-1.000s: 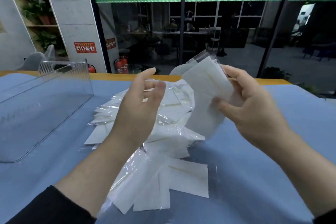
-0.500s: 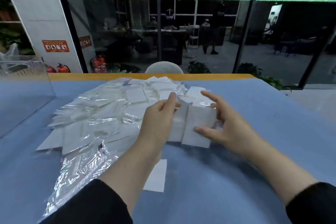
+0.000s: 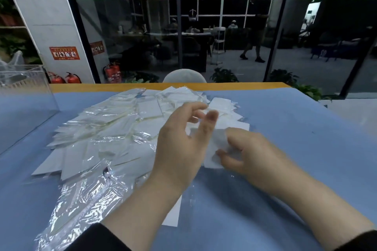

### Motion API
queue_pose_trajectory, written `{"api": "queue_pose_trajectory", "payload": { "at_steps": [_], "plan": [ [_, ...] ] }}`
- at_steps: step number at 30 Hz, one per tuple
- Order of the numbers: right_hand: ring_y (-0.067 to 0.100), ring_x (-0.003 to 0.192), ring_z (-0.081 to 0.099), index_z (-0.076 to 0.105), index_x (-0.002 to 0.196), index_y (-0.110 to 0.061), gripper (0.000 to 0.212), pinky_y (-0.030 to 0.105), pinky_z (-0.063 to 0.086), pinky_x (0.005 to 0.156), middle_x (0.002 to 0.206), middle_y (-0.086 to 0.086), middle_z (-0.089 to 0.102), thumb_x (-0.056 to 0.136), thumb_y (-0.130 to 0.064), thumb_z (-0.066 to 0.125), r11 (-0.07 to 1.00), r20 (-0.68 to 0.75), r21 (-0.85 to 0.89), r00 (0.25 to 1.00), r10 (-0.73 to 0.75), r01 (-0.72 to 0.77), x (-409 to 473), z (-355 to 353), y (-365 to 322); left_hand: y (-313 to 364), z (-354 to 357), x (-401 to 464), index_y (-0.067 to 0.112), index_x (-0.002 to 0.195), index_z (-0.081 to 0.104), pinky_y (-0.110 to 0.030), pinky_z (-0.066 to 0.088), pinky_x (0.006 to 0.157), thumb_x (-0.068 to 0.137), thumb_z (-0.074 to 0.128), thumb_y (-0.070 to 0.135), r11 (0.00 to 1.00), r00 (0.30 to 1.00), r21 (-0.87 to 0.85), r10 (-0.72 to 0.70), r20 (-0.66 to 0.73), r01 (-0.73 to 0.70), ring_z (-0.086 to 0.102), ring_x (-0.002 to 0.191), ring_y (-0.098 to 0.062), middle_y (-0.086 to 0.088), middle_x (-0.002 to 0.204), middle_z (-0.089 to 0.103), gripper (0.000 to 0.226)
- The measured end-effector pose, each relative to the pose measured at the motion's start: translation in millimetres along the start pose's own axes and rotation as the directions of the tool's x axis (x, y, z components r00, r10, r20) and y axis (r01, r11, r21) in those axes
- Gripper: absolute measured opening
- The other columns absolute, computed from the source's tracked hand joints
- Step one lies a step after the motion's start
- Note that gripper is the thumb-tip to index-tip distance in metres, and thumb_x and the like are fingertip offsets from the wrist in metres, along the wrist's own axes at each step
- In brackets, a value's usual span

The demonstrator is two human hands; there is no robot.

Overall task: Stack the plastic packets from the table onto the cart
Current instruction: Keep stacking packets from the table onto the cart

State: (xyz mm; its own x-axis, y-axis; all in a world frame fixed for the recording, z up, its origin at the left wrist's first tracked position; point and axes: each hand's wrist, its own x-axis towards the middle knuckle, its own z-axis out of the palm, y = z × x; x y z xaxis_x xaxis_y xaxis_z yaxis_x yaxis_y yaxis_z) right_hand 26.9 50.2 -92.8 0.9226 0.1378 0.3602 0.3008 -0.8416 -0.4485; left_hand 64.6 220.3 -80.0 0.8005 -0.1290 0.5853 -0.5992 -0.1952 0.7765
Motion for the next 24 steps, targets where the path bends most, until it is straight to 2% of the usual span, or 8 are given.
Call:
{"api": "queue_pose_trajectory", "payload": {
  "at_steps": [2, 5, 7, 10, 15, 17, 20, 24],
  "plan": [
    [0.009, 0.074, 0.053, 0.053, 0.082, -0.025, 0.025, 0.032, 0.050, 0.068, 0.081, -0.011, 0.056, 0.086, -0.050, 0.052, 0.998, 0.056, -0.058, 0.998, -0.001, 0.004, 0.0, 0.3, -7.3, -3.3, 6.4, -0.8, 0.039, 0.083, 0.067, -0.014, 0.043, 0.077, 0.088, 0.058, 0.059, 0.998, 1.000, 0.059, 0.011, 0.028, -0.013, 0.063, 0.094, -0.005, 0.015, 0.090, 0.067, 0.022],
    [0.006, 0.075, 0.049, 0.045, 0.073, -0.029, 0.031, 0.025, 0.041, 0.066, 0.081, -0.015, 0.052, 0.090, -0.048, 0.064, 0.998, 0.024, -0.023, 0.998, 0.065, -0.064, 0.2, 0.6, -6.6, -11.4, 8.8, 2.2, 0.022, 0.068, 0.066, -0.018, 0.039, 0.068, 0.092, 0.070, 0.035, 0.992, 0.997, 0.104, -0.071, -0.018, 0.073, 0.058, 0.075, -0.007, 0.009, 0.074, 0.062, 0.028],
    [0.004, 0.077, 0.051, 0.051, 0.079, -0.032, 0.026, 0.022, 0.042, 0.067, 0.086, -0.021, 0.055, 0.088, -0.049, 0.068, 0.994, 0.025, 0.047, 0.995, 0.096, -0.097, 0.1, 0.2, -1.5, -16.6, 5.7, 7.0, 0.019, 0.071, 0.066, -0.016, 0.037, 0.063, 0.095, 0.067, 0.025, 0.979, 0.981, 0.067, -0.187, -0.054, 0.190, 0.055, 0.068, -0.004, 0.011, 0.068, 0.062, 0.025],
    [0.004, 0.077, 0.054, 0.056, 0.089, -0.036, 0.016, 0.026, 0.047, 0.070, 0.086, -0.021, 0.059, 0.088, -0.043, 0.070, 0.985, 0.056, 0.103, 0.989, 0.136, -0.141, -0.9, 2.0, 4.2, -20.9, 2.2, 11.7, 0.027, 0.091, 0.067, -0.023, 0.043, 0.070, 0.097, 0.051, 0.007, 0.939, 0.932, -0.066, -0.343, -0.113, 0.338, 0.061, 0.079, -0.005, 0.011, 0.084, 0.070, 0.027],
    [0.002, 0.088, 0.059, 0.059, 0.095, -0.038, 0.017, 0.025, 0.050, 0.078, 0.095, -0.022, 0.063, 0.088, -0.027, 0.070, 0.971, -0.030, 0.210, 0.992, 0.123, -0.114, 0.5, 1.9, 3.7, -15.4, 0.4, 11.0, 0.017, 0.083, 0.071, -0.027, 0.043, 0.067, 0.102, 0.054, 0.034, 0.947, 0.944, -0.042, -0.320, -0.079, 0.317, 0.059, 0.076, -0.010, 0.003, 0.077, 0.069, 0.031],
    [-0.002, 0.095, 0.057, 0.058, 0.098, -0.042, 0.023, 0.018, 0.045, 0.077, 0.102, -0.027, 0.061, 0.087, -0.026, 0.071, 0.966, -0.006, 0.215, 0.989, 0.146, -0.141, 1.0, 4.0, 6.5, -21.9, 1.6, 12.6, 0.023, 0.090, 0.069, -0.025, 0.044, 0.068, 0.101, 0.056, 0.025, 0.928, 0.925, -0.028, -0.374, -0.073, 0.373, 0.064, 0.085, -0.015, 0.003, 0.086, 0.071, 0.017],
    [-0.005, 0.090, 0.056, 0.056, 0.100, -0.044, 0.026, 0.014, 0.039, 0.073, 0.104, -0.030, 0.059, 0.087, -0.028, 0.071, 0.955, 0.006, 0.236, 0.983, 0.183, -0.179, 1.1, 7.8, 10.8, -25.0, 0.3, 15.1, 0.031, 0.102, 0.063, -0.025, 0.046, 0.069, 0.098, 0.050, 0.011, 0.904, 0.898, -0.086, -0.427, -0.107, 0.420, 0.067, 0.092, -0.017, 0.004, 0.100, 0.070, 0.024],
    [0.000, 0.082, 0.056, 0.053, 0.103, -0.046, 0.029, 0.018, 0.047, 0.071, 0.102, -0.024, 0.060, 0.089, -0.027, 0.070, 0.945, 0.073, 0.262, 0.980, 0.184, -0.197, 0.7, 10.5, 8.5, -19.6, 3.5, 11.1, 0.020, 0.097, 0.069, -0.025, 0.044, 0.074, 0.103, 0.053, 0.030, 0.880, 0.885, -0.096, -0.464, 0.030, 0.465, 0.063, 0.090, -0.011, 0.006, 0.094, 0.071, 0.019]
  ]
}}
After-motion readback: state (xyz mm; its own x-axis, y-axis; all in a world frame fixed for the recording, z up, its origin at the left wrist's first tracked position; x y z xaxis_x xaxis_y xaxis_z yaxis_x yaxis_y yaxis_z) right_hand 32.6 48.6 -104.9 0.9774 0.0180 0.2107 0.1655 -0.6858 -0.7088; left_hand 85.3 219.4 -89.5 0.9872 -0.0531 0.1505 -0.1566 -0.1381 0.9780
